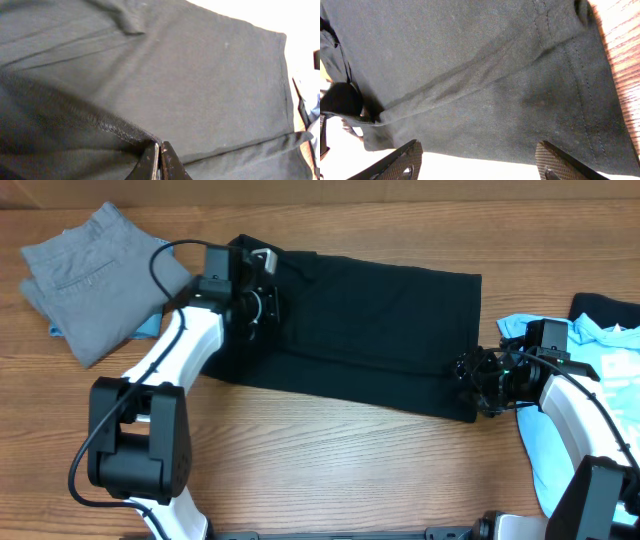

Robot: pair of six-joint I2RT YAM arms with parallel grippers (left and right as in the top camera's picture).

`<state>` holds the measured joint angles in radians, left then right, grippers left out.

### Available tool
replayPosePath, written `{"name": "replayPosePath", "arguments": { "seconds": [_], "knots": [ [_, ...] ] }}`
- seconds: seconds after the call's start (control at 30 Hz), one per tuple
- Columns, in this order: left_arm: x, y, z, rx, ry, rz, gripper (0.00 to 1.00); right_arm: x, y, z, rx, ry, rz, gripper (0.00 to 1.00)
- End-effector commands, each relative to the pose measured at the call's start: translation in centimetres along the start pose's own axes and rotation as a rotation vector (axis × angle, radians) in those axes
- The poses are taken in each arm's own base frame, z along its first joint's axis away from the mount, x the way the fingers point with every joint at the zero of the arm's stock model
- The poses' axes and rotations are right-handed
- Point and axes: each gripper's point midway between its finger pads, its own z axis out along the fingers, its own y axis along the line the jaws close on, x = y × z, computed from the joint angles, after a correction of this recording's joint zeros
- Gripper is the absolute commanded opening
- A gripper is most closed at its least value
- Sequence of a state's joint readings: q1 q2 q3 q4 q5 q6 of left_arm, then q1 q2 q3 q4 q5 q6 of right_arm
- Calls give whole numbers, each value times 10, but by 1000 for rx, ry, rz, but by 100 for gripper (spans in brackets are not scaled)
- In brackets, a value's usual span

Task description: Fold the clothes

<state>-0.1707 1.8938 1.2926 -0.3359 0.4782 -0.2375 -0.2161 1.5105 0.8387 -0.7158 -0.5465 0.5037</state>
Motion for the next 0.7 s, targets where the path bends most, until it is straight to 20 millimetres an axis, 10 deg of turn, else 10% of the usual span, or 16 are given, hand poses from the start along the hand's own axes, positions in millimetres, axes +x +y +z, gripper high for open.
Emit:
{"name": "replayPosePath", "arguments": {
  "seconds": [0.0, 0.13, 0.37, 0.67],
  "knots": [
    [4, -7, 7, -25, 6, 26, 4, -9, 11, -8, -25, -31, -25, 77],
    [7, -13, 11, -32, 12, 41, 7, -9, 11, -8, -25, -30, -24, 76],
    [2, -6, 7, -47, 3, 28, 85, -7, 10, -8, -20, -23, -18, 76],
    [18, 40, -20, -146, 116, -5, 79, -4, 8, -7, -13, -12, -40, 79]
  ]
}}
